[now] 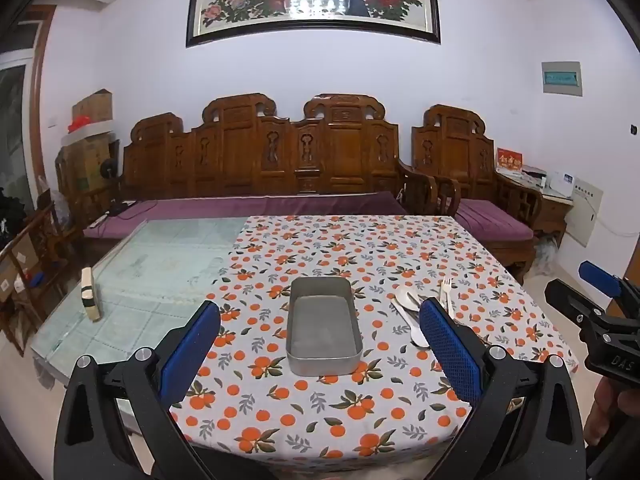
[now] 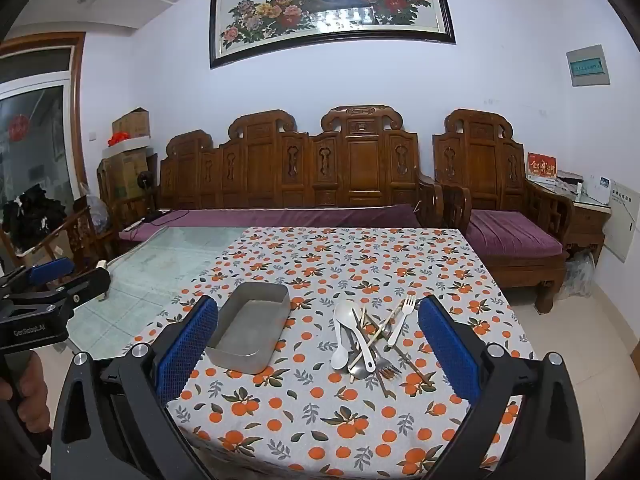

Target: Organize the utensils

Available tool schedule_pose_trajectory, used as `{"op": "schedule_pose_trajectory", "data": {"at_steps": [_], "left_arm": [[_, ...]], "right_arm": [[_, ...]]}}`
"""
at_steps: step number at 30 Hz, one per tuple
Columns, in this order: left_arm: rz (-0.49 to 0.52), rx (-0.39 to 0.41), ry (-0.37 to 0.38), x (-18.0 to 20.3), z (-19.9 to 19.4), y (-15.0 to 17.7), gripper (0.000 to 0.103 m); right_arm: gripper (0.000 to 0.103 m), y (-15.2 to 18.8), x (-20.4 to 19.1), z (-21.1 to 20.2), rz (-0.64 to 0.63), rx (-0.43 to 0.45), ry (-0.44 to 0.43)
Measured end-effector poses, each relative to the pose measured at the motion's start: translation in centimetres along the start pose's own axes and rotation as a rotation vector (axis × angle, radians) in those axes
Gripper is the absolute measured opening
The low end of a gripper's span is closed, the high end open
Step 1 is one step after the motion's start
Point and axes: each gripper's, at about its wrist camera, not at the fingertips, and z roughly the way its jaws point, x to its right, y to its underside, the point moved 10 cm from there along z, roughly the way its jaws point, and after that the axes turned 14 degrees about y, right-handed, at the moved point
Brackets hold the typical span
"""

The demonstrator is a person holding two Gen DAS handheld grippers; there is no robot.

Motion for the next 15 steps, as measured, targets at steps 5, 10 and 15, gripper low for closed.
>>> {"op": "schedule_pose_trajectory", "data": {"at_steps": [5, 10, 15], "left_arm": [[-0.002, 0.003, 0.003, 0.02, 0.0, -0.02, 0.097], [-0.004, 0.003, 0.004, 0.05, 0.02, -0.01, 0.097], [-0.004, 0.004, 0.004, 0.07, 0.02, -0.03, 0.097]], "right_arm": [[0.1, 0.0, -0.14, -0.08, -0.003, -0.003, 0.001], [0.1, -0.09, -0.06, 0.0, 0.004, -0.004, 0.0], [0.1, -0.17, -0.09, -0.16, 0.003, -0.001, -0.001]]}}
